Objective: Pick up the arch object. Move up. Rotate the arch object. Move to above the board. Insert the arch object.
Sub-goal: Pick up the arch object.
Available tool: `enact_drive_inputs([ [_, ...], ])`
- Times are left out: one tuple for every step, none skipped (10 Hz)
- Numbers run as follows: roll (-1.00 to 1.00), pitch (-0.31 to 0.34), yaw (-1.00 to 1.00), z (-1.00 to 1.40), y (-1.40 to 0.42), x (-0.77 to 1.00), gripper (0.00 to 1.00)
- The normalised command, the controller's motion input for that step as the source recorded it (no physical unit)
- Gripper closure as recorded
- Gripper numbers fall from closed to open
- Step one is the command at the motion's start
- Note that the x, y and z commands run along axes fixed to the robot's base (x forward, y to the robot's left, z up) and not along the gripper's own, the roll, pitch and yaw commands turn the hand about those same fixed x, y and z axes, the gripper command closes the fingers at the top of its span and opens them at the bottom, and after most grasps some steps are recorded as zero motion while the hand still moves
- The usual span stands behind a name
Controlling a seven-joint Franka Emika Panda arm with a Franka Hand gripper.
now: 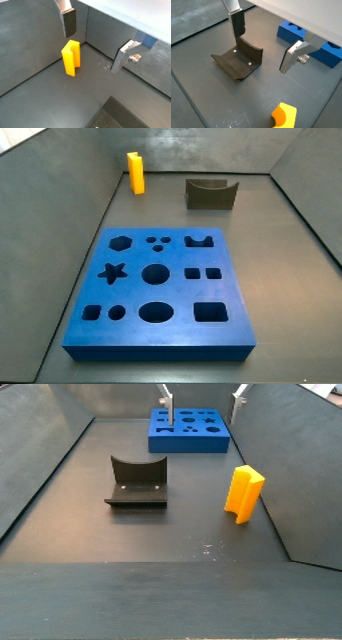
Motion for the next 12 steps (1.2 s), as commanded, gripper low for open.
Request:
enact_drive_inputs([
  [0.00,0.000,0.06,-0.08,0.00,-0.04,0.00],
  [0.03,-0.074,0.28,-0.36,0.00,-0.41,0.00],
  [0.00,-0.051,0.48,-0.37,0.00,-0.62,0.00],
  [-0.05,-0.044,0.58,-0.37,0.00,-0.64,0.00],
  [0.00,-0.049,0.58,-0.54,0.01,-0.64,0.00],
  [0.00,-0.034,0.61,-0.59,0.13,-0.57,0.00],
  [0.00,-0.040,0.53,-0.57,0.33,-0.62,0.00],
  [0.00,-0.051,0.46,-0.45,0.52,-0.61,0.00],
  [0.01,-0.026,0.36,-0.43,0.49,-0.55,0.00],
  [0.03,-0.077,0.16,-0.53,0.16,-0.44,0.00],
  [-0.09,-0.114,0.11,-0.52,0.00,0.00,0.00],
  [-0.06,-0.094,0.16,-0.52,-0.04,0.00,0.00],
])
